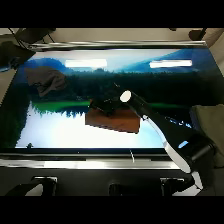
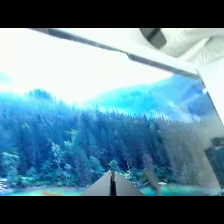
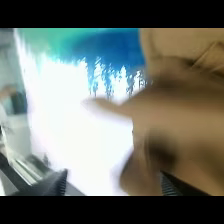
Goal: Fold the shirts.
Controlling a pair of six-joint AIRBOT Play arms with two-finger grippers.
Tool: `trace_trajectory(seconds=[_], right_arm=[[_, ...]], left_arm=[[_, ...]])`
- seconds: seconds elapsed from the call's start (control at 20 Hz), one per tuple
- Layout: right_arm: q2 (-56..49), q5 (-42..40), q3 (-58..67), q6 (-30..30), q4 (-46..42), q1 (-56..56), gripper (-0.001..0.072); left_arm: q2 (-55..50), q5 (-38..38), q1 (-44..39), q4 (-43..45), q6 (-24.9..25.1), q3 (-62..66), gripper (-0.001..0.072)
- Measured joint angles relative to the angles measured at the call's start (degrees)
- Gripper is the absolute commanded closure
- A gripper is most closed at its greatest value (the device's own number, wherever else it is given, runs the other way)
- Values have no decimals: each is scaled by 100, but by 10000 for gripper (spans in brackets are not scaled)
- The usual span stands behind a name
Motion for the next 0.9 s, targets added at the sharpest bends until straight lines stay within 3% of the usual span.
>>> trace_trajectory(seconds=[0.15,0.3,0.6,0.8,0.9], right_arm=[[-55,195,4,-87,275,-232,40],[389,992,9,-278,-37,-942,40],[1185,2920,-522,-151,-2286,-2723,103],[1222,2623,-1646,-229,-2004,-3084,106],[1117,2337,-1956,-387,-1620,-3093,151]], left_arm=[[260,-122,83,24,2,-13,671],[323,-168,125,114,31,-85,671],[339,-203,140,190,61,-212,671],[343,-210,140,195,66,-227,671],[341,-223,140,195,63,-234,670]])
